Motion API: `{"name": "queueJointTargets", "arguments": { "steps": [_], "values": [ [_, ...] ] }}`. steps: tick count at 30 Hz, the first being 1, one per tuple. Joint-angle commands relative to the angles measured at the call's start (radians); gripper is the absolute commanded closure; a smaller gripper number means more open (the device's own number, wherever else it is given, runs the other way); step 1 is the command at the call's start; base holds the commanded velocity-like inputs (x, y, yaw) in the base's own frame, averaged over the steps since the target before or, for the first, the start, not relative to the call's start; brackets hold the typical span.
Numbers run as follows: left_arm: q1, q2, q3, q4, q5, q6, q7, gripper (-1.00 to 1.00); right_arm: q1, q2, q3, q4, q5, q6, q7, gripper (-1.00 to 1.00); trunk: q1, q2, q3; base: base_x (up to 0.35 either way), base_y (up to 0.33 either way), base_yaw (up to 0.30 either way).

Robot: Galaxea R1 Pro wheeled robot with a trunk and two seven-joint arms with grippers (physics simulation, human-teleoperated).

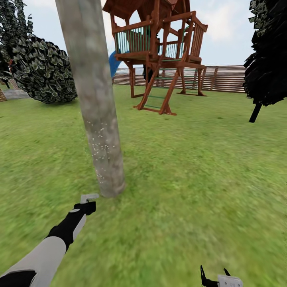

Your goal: In the garden, pick up the pesticide atomizer on the floor and spray pesticide onto both trees until each tree trunk is fully covered.

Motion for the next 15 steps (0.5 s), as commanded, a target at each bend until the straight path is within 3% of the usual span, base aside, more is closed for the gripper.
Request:
{"name": "queueJointTargets", "arguments": {
  "steps": [1,9,15],
  "values": [
    [0.000,0.001,0.000,0.000,0.000,0.000,0.000,1.00,0.000,0.000,0.000,0.000,0.000,0.000,0.000,-1.00,0.000,0.000,0.000,0.157,-0.261,0.000],
    [0.000,0.002,0.000,-0.001,0.000,0.002,-0.002,1.00,0.000,0.000,0.000,0.000,0.000,0.000,0.000,-1.00,0.000,0.000,0.000,0.151,-0.262,0.000],
    [0.000,0.001,0.001,0.011,-0.001,0.003,0.002,1.00,0.000,0.000,0.000,0.000,0.000,0.000,0.000,-1.00,0.000,0.000,0.000,0.015,-0.269,0.008]
  ]
}}
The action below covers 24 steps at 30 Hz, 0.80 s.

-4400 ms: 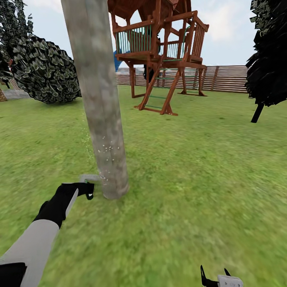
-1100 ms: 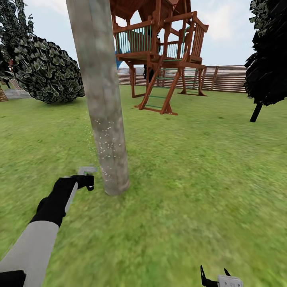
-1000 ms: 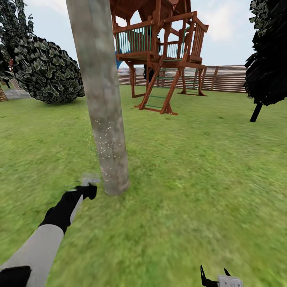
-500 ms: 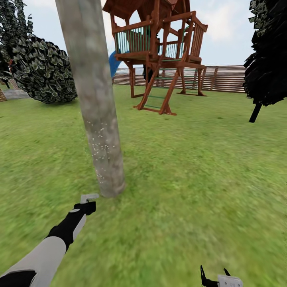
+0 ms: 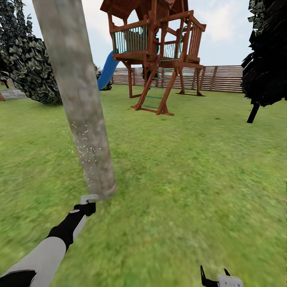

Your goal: In the garden, pick up the pesticide atomizer on the floor and spray pesticide onto both trees until each tree trunk is fully covered.

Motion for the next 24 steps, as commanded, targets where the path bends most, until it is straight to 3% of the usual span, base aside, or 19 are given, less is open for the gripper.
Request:
{"name": "queueJointTargets", "arguments": {
  "steps": [1,12,14,17,24],
  "values": [
    [0.001,0.000,0.000,0.002,-0.001,0.000,0.002,1.00,0.000,0.000,0.000,0.000,0.000,0.000,0.000,-1.00,0.000,0.000,0.000,0.000,-0.271,0.121],
    [0.001,0.001,0.000,0.006,-0.002,0.001,0.014,1.00,0.000,0.000,0.000,0.000,0.000,0.000,0.000,-1.00,0.000,0.000,0.000,0.006,-0.271,0.241],
    [0.001,0.003,0.000,0.006,-0.002,0.001,0.052,1.00,0.000,0.000,0.000,0.000,0.000,0.000,0.000,-1.00,0.000,0.000,0.000,0.092,-0.270,0.159],
    [0.001,0.001,-0.001,0.006,0.002,0.001,0.095,1.00,0.000,0.000,0.000,0.000,0.000,0.000,0.000,-1.00,0.000,0.000,0.000,0.145,-0.262,0.032],
    [0.001,0.001,-0.001,0.006,0.004,0.008,0.091,1.00,0.000,0.000,0.000,0.000,0.000,0.000,0.000,-1.00,0.000,0.000,0.000,0.251,-0.184,0.170]
  ]
}}
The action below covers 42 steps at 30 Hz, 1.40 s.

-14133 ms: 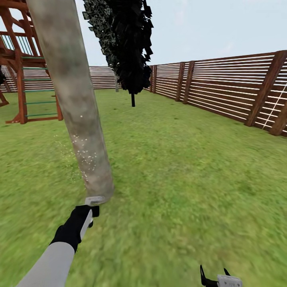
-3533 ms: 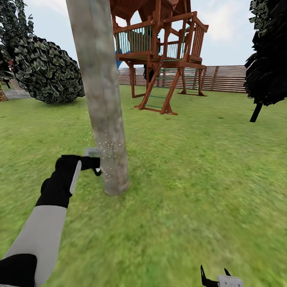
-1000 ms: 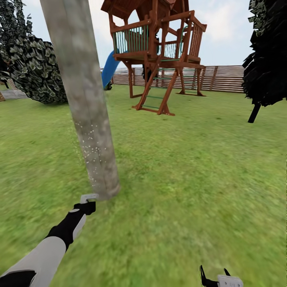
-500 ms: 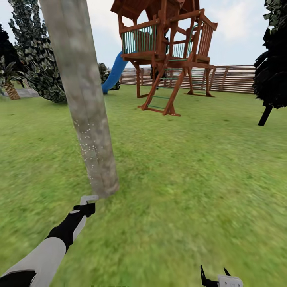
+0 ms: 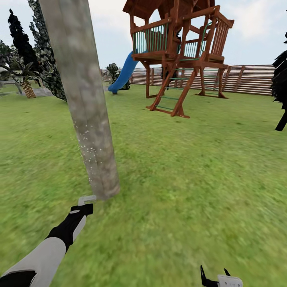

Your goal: In the garden, pick up the pesticide atomizer on the floor and spray pesticide onto both trees until each tree trunk is fully covered.

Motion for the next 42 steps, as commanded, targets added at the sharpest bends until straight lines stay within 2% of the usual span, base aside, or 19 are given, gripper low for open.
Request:
{"name": "queueJointTargets", "arguments": {
  "steps": [1,10,18,26,35,42],
  "values": [
    [0.000,-0.001,0.000,0.000,0.000,0.000,0.000,1.00,0.000,0.000,0.000,0.000,0.000,0.000,0.000,-1.00,0.000,0.000,0.000,0.272,-0.169,0.275],
    [0.000,-0.003,0.000,0.001,0.000,0.000,0.000,1.00,0.000,0.000,0.000,0.000,0.001,0.000,0.000,-1.00,0.000,0.000,0.000,0.229,-0.194,0.036],
    [0.000,-0.007,0.000,0.003,0.000,0.001,0.000,1.00,0.000,0.000,0.000,0.000,0.000,0.000,-0.001,-1.00,0.000,0.000,0.000,0.030,-0.269,0.033],
    [0.000,-0.005,0.006,0.034,0.060,0.077,-0.006,1.00,0.000,0.000,0.000,0.000,0.000,0.000,-0.002,-1.00,0.000,0.000,0.000,0.172,-0.239,0.253],
    [0.000,-0.009,0.002,0.025,0.063,0.077,-0.004,1.00,0.000,0.000,0.000,0.000,0.000,0.000,-0.002,-1.00,0.000,0.000,0.000,0.137,-0.244,0.022],
    [0.000,-0.009,0.002,0.023,0.064,0.077,-0.003,1.00,0.000,0.000,0.000,0.000,0.000,0.000,-0.002,-1.00,0.000,0.000,0.000,0.002,-0.272,0.235]
  ]
}}
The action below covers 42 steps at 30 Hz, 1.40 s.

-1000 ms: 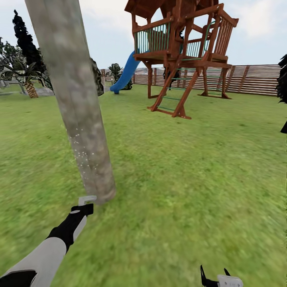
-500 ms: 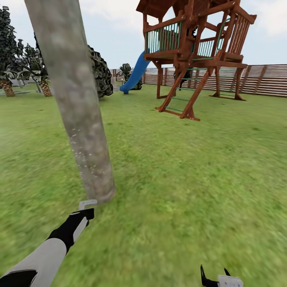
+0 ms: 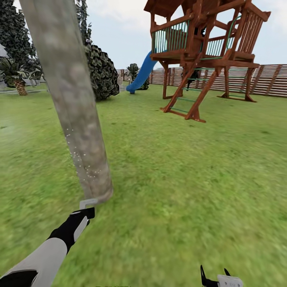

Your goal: In the garden, pick up the pesticide atomizer on the floor and spray pesticide onto both trees until each tree trunk is fully covered.

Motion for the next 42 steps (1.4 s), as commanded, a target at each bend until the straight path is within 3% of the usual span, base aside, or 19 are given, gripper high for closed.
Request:
{"name": "queueJointTargets", "arguments": {
  "steps": [1,8,22,42],
  "values": [
    [0.000,0.000,0.000,0.000,0.000,0.000,0.000,1.00,0.000,0.000,0.000,0.000,0.000,0.000,0.000,-1.00,0.000,0.000,0.000,0.000,-0.272,0.278],
    [0.000,-0.002,0.000,-0.001,-0.001,-0.001,0.001,1.00,0.000,0.000,0.000,0.000,0.000,0.000,0.000,-1.00,0.000,0.000,0.000,0.088,-0.272,0.257],
    [0.000,-0.002,-0.002,-0.002,-0.001,-0.003,0.002,1.00,0.000,0.000,0.000,0.000,0.000,0.000,0.000,-1.00,0.000,0.000,0.000,0.119,-0.272,0.022],
    [0.000,-0.002,-0.002,-0.002,-0.001,-0.003,0.002,1.00,0.000,0.000,0.000,0.000,0.000,0.000,0.000,-1.00,0.000,0.000,0.000,0.132,-0.272,0.222]
  ]
}}
